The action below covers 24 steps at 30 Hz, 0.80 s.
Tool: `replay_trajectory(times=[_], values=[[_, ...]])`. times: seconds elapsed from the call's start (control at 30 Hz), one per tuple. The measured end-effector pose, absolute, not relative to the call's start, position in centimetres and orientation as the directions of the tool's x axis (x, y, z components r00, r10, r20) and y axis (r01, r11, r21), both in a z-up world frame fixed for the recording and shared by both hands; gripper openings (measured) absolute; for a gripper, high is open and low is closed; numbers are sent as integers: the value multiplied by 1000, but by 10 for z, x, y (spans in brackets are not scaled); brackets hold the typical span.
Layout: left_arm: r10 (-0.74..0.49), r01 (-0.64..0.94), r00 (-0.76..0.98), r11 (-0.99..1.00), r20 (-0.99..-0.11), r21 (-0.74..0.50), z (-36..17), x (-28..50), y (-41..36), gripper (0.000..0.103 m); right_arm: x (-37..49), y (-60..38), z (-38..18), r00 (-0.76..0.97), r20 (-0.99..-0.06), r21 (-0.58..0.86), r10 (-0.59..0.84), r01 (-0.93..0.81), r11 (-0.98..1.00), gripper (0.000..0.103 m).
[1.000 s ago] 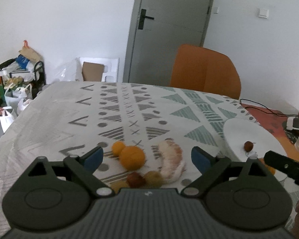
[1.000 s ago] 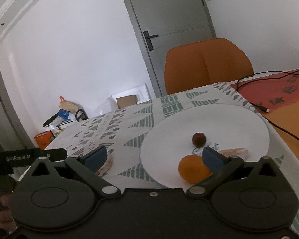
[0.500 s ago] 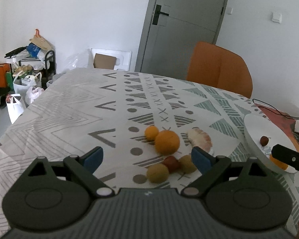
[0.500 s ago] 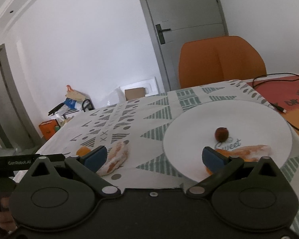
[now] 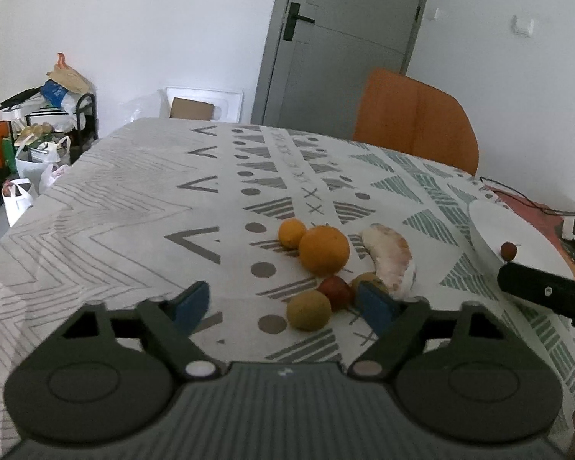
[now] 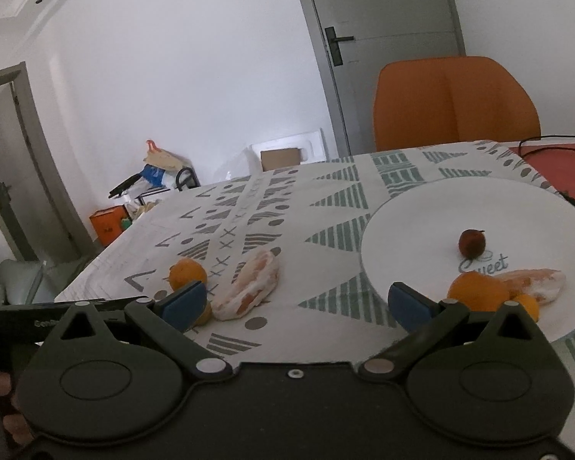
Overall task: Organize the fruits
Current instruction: 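Move both open tools back to the fruit pile, then grasp a yellow-brown round fruit with the left tool while the right tool grasps a peeled pomelo segment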
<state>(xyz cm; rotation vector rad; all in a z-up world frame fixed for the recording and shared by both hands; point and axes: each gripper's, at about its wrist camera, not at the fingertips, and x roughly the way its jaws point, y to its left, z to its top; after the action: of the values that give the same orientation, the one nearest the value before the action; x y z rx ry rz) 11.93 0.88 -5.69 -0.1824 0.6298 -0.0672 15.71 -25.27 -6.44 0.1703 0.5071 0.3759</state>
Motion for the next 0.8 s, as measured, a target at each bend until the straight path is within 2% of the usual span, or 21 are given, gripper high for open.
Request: replay_trajectory(times=[0.13, 0.27, 0.3, 0.37, 0.4, 0.5, 0.63, 0.7, 0.8], values=[[-138, 14, 788, 978, -600, -207, -64, 123, 8, 58, 159, -248, -64, 798, -450, 250, 402, -319, 914, 100], [-133, 23, 797, 981, -589, -190, -67, 121, 5, 56, 162, -241, -66, 785, -462, 243, 412, -335, 910, 98], [-136, 27, 799, 981, -586, -191, -68, 121, 4, 53, 162, -238, -67, 782, -464, 243, 416, -339, 909, 97], [-143, 37, 800, 981, -583, -190, -68, 122, 3, 38, 164, -234, -67, 774, -471, 243, 424, -348, 905, 94], [-156, 46, 797, 979, -584, -198, -68, 122, 3, 25, 165, -231, -67, 771, -473, 241, 426, -351, 905, 91], [-160, 41, 798, 976, -581, -213, -67, 121, 7, 25, 167, -224, -66, 761, -484, 236, 433, -363, 901, 85], [-148, 27, 805, 976, -574, -215, -64, 117, 15, 25, 172, -216, -67, 756, -490, 231, 434, -367, 901, 82], [-144, 18, 808, 975, -572, -220, -62, 116, 20, 25, 176, -213, -67, 752, -498, 239, 433, -361, 901, 75], [-133, 6, 814, 975, -566, -221, -60, 114, 27, 25, 184, -208, -69, 744, -517, 248, 423, -343, 906, 71]])
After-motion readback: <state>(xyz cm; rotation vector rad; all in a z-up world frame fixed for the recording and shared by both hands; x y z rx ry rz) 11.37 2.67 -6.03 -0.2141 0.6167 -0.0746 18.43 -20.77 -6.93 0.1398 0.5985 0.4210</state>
